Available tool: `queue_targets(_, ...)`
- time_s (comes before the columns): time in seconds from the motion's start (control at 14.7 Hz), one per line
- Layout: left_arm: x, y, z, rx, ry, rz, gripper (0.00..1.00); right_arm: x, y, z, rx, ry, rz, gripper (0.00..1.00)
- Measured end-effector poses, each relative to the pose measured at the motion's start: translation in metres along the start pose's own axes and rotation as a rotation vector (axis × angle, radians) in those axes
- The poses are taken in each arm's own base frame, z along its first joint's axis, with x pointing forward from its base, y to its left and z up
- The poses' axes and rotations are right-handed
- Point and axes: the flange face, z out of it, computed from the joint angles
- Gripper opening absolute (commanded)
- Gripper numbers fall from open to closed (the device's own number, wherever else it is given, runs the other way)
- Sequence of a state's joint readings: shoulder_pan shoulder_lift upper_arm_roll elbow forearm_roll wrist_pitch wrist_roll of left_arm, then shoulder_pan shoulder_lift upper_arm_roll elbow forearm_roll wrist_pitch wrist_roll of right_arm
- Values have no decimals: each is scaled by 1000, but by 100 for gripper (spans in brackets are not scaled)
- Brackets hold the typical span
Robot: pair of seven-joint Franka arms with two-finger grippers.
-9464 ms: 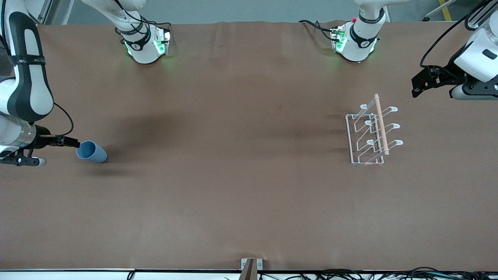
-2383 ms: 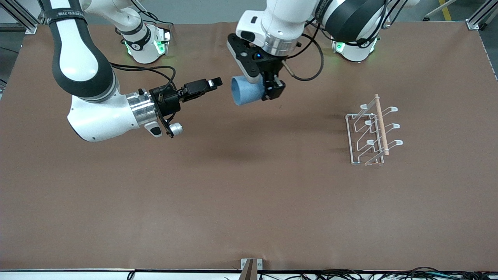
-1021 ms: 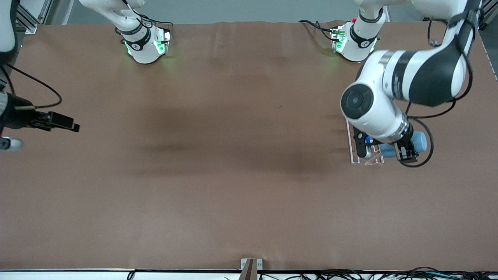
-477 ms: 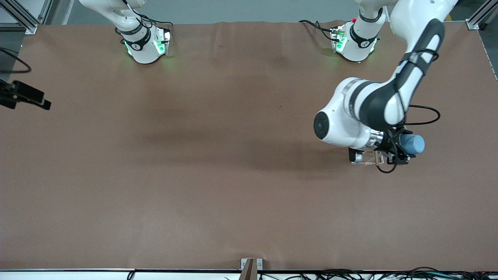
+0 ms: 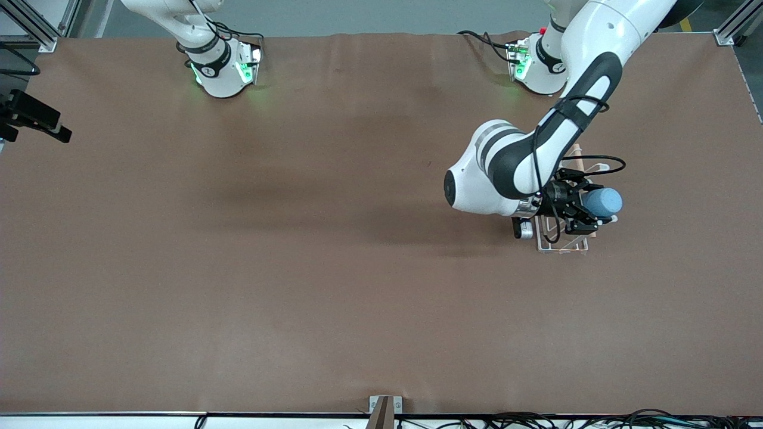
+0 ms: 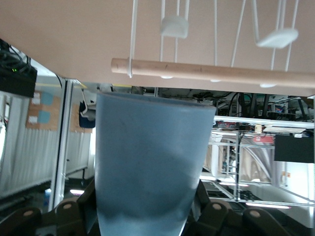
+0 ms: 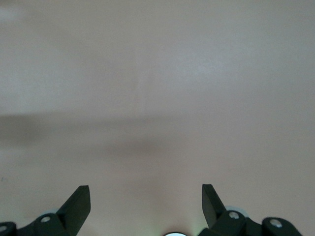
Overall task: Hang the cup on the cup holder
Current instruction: 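Tilt the cup with the left gripper and slide it onto a hook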
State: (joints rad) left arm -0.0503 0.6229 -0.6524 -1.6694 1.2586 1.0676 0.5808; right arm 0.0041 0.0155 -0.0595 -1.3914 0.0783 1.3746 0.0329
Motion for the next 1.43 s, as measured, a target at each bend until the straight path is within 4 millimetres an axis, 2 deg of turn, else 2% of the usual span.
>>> queue_targets(0.2, 17, 5, 4, -3, -27, -41, 41, -4, 1, 7, 2, -1, 2, 100)
queue_targets(0.41, 37, 13, -1, 13, -35, -57, 41, -6, 1, 9, 2, -2, 2, 100)
queue_targets(0.89, 61, 15, 3, 41, -58, -60, 46, -6, 2, 10, 2, -3, 2, 100)
queue_targets(0.95, 65, 16, 4, 41, -59, -59, 53, -6, 2, 11, 2, -3, 2, 100)
queue_targets(1.02, 68, 16, 5, 44, -62, -58, 81, -6, 2, 11, 2, -3, 2, 100)
queue_targets(1.09, 71, 16, 6, 48, -65, -60, 100, -6, 2, 11, 2, -3, 2, 100)
queue_targets(1.43, 66, 8, 6, 40, -55, -94, 100, -5, 2, 11, 2, -4, 3, 100)
